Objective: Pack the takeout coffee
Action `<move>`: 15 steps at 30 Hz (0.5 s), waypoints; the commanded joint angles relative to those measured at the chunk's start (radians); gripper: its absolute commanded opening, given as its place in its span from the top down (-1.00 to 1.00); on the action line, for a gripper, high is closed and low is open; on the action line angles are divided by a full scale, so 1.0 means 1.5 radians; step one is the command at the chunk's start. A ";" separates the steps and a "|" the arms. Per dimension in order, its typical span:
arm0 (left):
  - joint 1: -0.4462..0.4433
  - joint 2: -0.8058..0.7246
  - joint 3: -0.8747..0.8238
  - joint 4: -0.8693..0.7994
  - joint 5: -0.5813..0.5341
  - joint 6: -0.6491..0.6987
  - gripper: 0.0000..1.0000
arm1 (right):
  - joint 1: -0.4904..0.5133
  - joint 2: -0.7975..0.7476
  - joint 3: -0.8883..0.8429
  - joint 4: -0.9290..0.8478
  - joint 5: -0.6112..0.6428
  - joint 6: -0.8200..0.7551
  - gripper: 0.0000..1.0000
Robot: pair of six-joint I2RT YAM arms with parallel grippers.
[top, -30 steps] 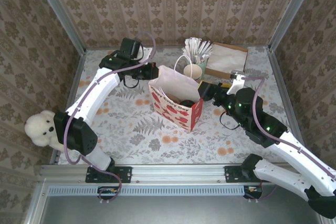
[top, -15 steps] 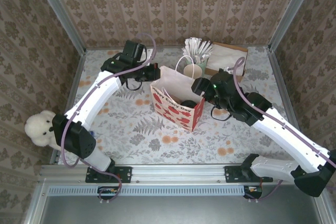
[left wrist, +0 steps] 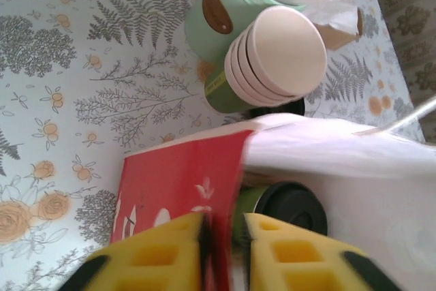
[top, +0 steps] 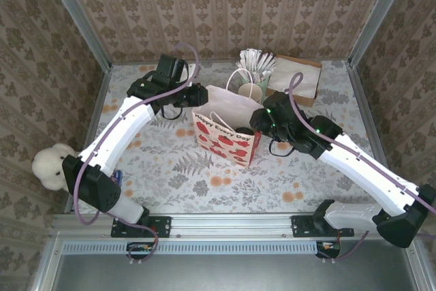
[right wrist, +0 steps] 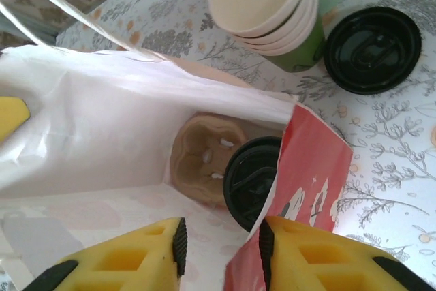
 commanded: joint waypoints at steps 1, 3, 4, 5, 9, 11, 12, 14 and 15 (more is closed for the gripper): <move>0.012 -0.067 -0.036 0.039 0.069 0.021 0.14 | 0.003 0.031 0.051 -0.010 -0.028 -0.105 0.34; 0.020 -0.111 -0.066 0.067 0.087 0.035 -0.18 | 0.001 0.050 0.072 -0.012 -0.032 -0.142 0.39; 0.029 -0.137 -0.076 0.073 0.085 0.042 -0.34 | 0.000 0.059 0.083 -0.011 -0.035 -0.156 0.39; 0.040 -0.163 -0.089 0.075 0.079 0.047 -0.47 | -0.001 0.068 0.091 -0.009 -0.039 -0.163 0.40; 0.112 -0.263 -0.150 0.087 -0.012 0.040 -0.99 | -0.009 0.094 0.107 0.018 -0.068 -0.177 0.41; 0.147 -0.305 -0.186 0.073 -0.137 0.011 -1.00 | -0.013 0.109 0.119 0.025 -0.077 -0.178 0.41; 0.161 -0.318 -0.198 0.060 -0.193 -0.008 -1.00 | -0.014 0.117 0.125 0.029 -0.078 -0.176 0.41; 0.200 -0.339 -0.231 0.033 -0.313 -0.053 -1.00 | -0.016 0.122 0.134 0.043 -0.084 -0.178 0.43; 0.217 -0.349 -0.250 0.027 -0.348 -0.072 -1.00 | -0.017 0.145 0.138 0.049 -0.088 -0.180 0.45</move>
